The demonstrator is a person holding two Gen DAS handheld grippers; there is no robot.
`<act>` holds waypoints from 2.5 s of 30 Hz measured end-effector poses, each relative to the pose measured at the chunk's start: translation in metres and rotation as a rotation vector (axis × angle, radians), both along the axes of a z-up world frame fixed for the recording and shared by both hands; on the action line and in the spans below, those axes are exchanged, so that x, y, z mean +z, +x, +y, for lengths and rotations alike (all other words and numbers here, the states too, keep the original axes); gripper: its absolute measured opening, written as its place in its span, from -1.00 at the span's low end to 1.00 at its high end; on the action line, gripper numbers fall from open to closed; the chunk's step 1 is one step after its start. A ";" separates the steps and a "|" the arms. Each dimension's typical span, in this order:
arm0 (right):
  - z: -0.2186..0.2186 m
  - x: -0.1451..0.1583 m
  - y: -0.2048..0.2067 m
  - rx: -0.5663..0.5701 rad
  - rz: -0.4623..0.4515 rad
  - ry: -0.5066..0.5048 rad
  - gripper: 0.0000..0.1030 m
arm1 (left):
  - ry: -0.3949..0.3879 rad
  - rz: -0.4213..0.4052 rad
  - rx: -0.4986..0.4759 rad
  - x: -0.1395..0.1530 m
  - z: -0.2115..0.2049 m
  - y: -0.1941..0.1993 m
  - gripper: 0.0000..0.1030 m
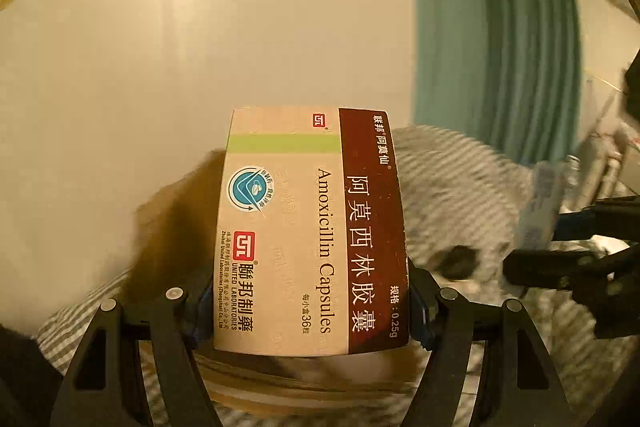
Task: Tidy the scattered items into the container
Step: 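Carry capsule box and tissue pack over the cardboard box and open both grippers, then grasp the thin white stick with left gripper while right grasps white lotion tube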
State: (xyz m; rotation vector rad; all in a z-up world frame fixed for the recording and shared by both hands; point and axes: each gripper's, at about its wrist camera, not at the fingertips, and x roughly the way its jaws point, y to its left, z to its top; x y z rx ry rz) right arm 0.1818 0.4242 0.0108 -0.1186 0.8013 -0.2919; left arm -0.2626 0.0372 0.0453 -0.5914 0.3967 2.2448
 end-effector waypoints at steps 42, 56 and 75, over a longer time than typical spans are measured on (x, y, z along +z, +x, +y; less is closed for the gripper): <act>-0.186 -0.131 -0.079 -0.557 0.257 0.342 -0.10 | -0.194 -0.337 -0.121 -0.192 0.064 0.119 1.00; -0.193 -0.165 -0.050 -0.585 0.302 0.371 -0.45 | -0.221 -0.396 -0.141 -0.209 0.062 0.127 1.00; -0.174 -0.066 -0.094 -0.480 0.127 0.297 -0.66 | -0.222 -0.599 0.000 -0.223 0.069 0.141 -0.66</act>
